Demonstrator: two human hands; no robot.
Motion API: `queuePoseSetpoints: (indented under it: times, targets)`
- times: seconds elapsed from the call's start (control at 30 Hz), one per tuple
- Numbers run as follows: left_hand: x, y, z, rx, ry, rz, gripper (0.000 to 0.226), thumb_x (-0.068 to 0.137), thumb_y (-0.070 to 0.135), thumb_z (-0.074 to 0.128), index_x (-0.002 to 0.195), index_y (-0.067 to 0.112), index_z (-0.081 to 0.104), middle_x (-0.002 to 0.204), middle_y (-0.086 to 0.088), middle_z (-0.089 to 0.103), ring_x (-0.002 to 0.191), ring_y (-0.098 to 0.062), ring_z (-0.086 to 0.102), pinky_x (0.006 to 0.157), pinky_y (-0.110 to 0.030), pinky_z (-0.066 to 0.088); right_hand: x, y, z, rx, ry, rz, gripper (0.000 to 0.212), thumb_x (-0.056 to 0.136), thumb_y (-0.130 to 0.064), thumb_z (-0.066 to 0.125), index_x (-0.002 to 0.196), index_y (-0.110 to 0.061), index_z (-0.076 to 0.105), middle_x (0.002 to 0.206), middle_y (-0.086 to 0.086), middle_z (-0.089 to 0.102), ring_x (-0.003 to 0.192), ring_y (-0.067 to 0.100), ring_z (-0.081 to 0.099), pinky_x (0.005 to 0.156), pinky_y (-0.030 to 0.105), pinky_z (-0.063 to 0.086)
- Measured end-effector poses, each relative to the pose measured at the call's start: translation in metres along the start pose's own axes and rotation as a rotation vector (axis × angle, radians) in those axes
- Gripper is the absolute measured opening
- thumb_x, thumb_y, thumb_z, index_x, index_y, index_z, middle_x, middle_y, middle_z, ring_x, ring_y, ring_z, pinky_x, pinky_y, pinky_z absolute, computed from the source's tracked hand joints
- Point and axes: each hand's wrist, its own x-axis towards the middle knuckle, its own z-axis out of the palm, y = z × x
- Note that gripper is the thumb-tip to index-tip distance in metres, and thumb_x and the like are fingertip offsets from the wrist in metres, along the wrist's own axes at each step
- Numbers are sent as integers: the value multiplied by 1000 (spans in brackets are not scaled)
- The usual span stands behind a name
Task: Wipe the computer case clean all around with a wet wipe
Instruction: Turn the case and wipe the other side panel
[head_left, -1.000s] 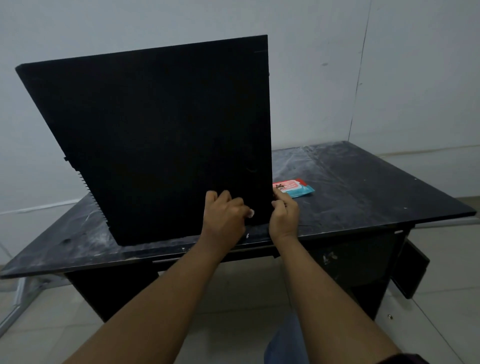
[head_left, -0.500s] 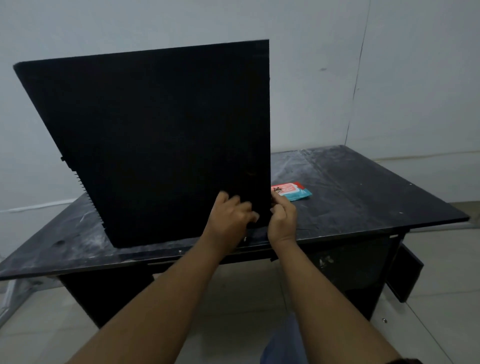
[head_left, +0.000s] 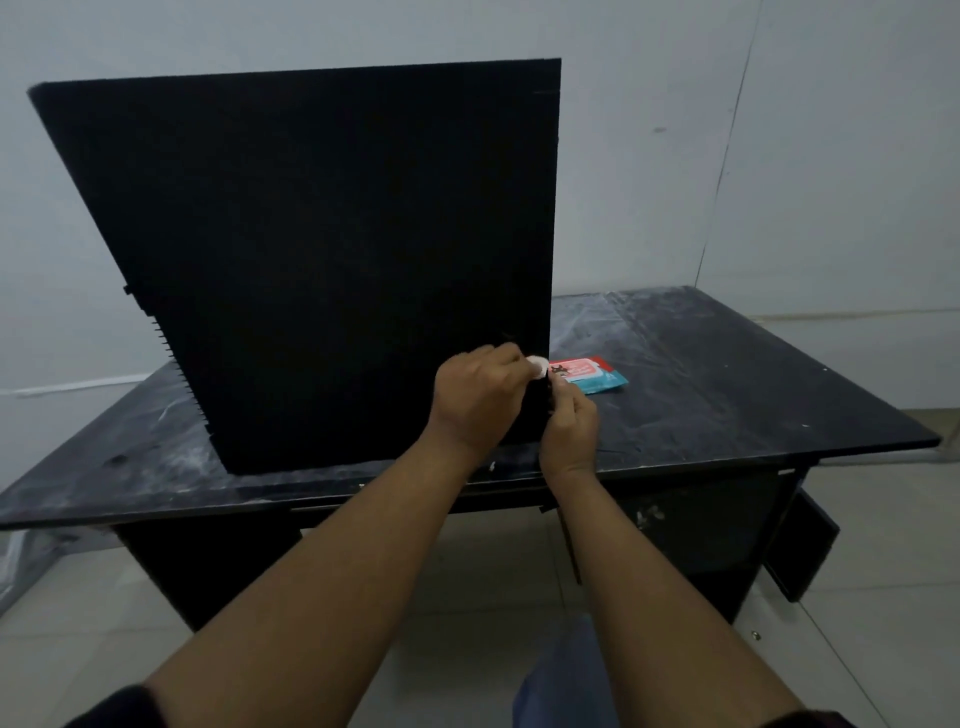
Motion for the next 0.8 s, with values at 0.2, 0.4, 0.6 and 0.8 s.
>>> queuePoseSetpoints:
  times: [0.2,0.4,0.6,0.8]
  targets:
    - [-73,-21,-4,-28,-191,-29,5,96,25,80,99,27,84,79,5,68,55,-16,65,46,-24,38,2,2,0,-168,1,-16,35,106,-34,56,125,-12,75,121,3,73,115,15,66,100,34,56]
    - [-106,-59,-31,37,-73,-172,17,105,33,70,96,23,82,82,7,67,52,-13,57,44,-31,45,2,3,1,-235,22,-53,28,109,-24,57,129,-13,73,121,-1,71,115,10,64,93,19,53]
    - [-92,-91,-79,73,171,-510,10,98,28,79,94,20,76,89,9,68,63,-5,54,54,-22,42,-7,2,6,-409,-34,-240,20,104,-30,64,122,-23,66,114,-5,67,107,11,64,92,37,60]
    - [-135,-90,-79,75,-82,-574,10,94,23,81,85,21,76,83,9,64,64,-10,60,54,-32,52,-22,2,20,-670,83,-445,67,92,-37,74,147,-16,41,143,5,44,131,26,49,108,54,51]
